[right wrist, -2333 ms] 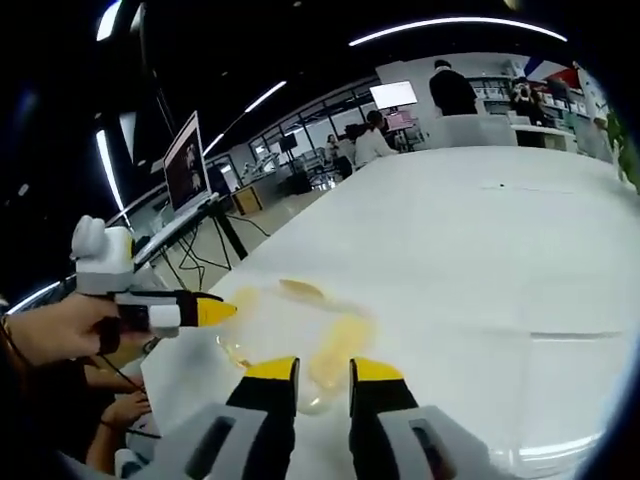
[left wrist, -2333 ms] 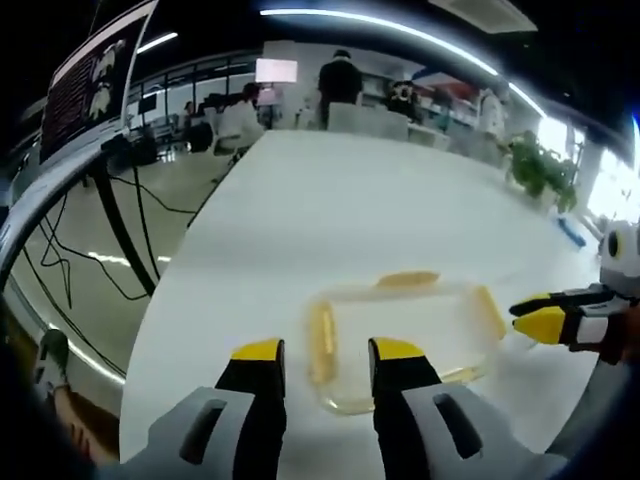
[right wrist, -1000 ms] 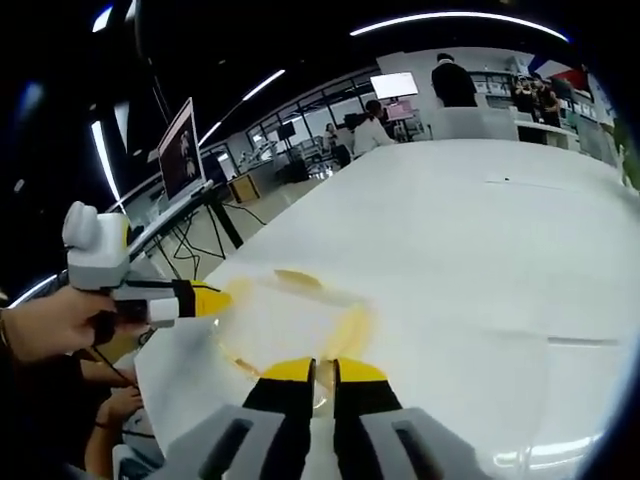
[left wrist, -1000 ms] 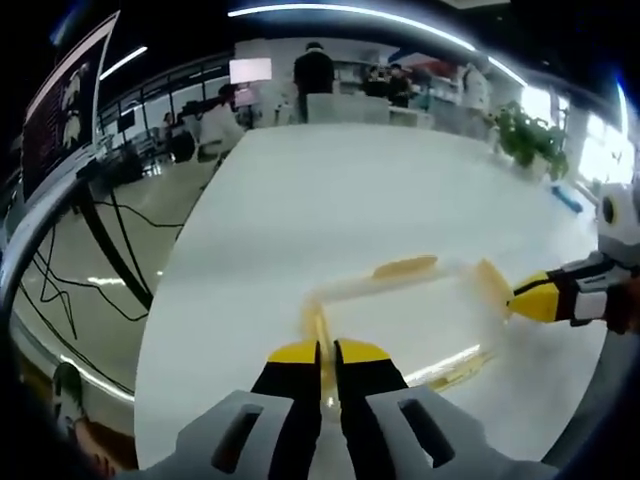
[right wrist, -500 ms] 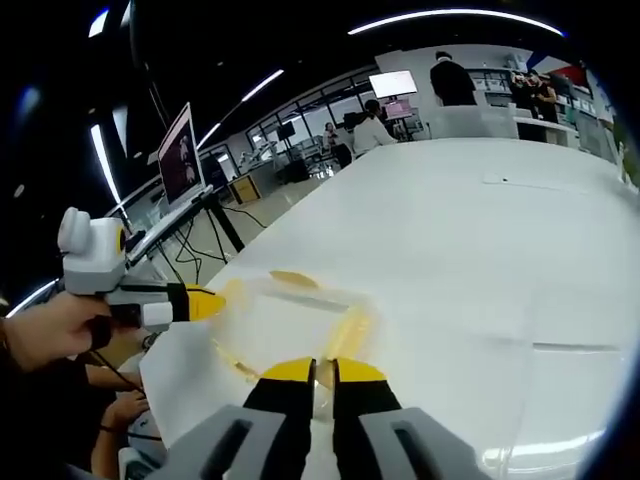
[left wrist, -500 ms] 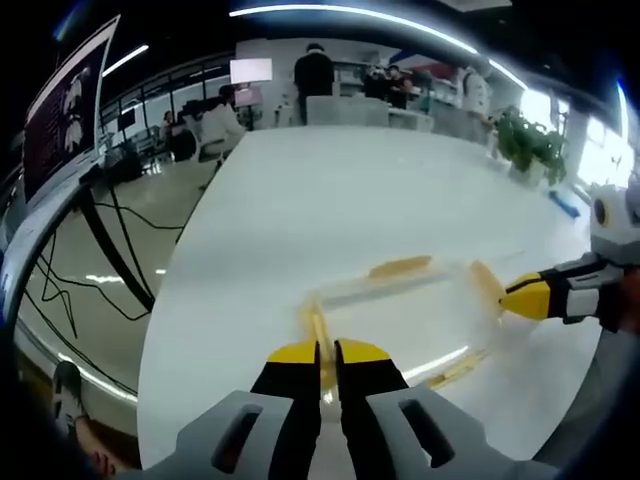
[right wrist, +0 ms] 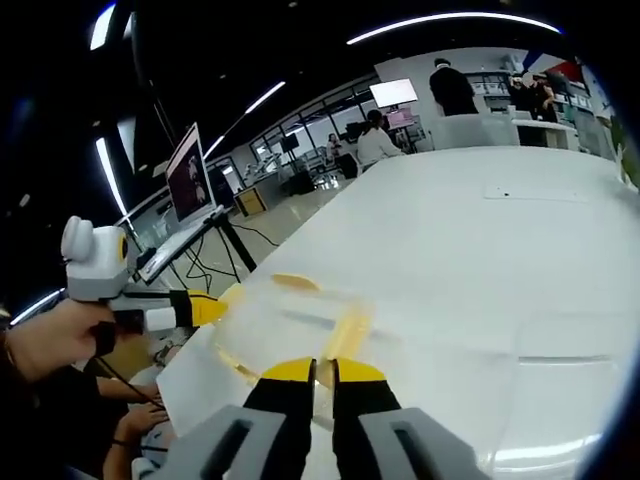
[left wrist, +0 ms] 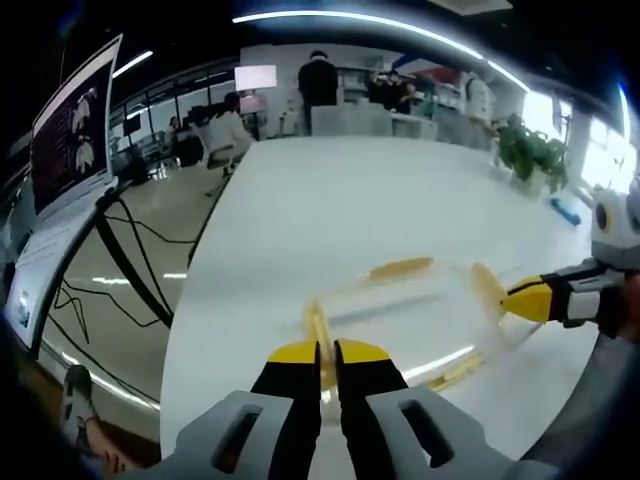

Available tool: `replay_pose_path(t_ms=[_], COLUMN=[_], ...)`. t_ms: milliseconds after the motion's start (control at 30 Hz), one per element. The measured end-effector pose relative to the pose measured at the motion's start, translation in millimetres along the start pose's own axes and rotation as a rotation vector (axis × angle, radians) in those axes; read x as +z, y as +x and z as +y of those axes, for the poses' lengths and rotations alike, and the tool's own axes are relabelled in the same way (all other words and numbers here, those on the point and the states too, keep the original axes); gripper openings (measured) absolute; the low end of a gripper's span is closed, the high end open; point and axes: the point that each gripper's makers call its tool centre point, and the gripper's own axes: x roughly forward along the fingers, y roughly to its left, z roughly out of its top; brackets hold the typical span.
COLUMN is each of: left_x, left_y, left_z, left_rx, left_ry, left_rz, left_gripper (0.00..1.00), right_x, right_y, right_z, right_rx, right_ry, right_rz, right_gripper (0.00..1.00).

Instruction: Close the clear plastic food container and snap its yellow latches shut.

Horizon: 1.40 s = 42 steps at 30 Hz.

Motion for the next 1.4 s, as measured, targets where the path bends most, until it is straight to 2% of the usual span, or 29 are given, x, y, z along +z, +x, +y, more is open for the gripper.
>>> replay_pose_path(t_ms=[133, 333, 433, 467, 600, 867, 1133, 1400], left_x=[4.0, 3.2, 3.1, 3.9, 0.3, 7.7, 12.2, 18.6], left_y=[-8.5, -17.7, -20.0, -21.2, -19.8, -24.5, -26.0, -22.6], left_z=[-4.2, -11.3, -15.5, -17.3, -21.6, -36.4, -52.9, -72.3], left_rx=[0.009, 0.019, 0.014, 0.017, 0.015, 0.002, -0.013, -0.037], left_ry=[0.001, 0.026, 0.013, 0.014, 0.022, 0.011, 0.032, 0.043], left_rz=[-0.007, 0.003, -0.001, -0.004, 0.016, -0.008, -0.009, -0.018], left_gripper=[0.01, 0.02, 0.02, 0.02, 0.02, 0.03, 0.03, 0.03], right_x=[-0.1, 8.9, 10.9, 8.0, -0.4, 12.7, 11.8, 19.4], right_y=[-5.5, -16.5, -19.8, -21.1, -24.5, -33.9, -49.2, -68.2], right_z=[1.6, -4.3, -3.0, -1.7, -5.3, -15.4, -22.4, -34.8], right_rx=[-0.002, -0.019, -0.009, -0.005, -0.009, -0.024, -0.042, -0.070], right_ry=[-0.010, -0.025, -0.010, -0.068, 0.008, -0.014, -0.002, 0.005], right_rz=[0.012, -0.007, -0.010, 0.000, 0.004, -0.019, -0.030, -0.054], right_gripper=[0.02, 0.00, 0.00, 0.00, 0.00, 0.00, 0.00, 0.00])
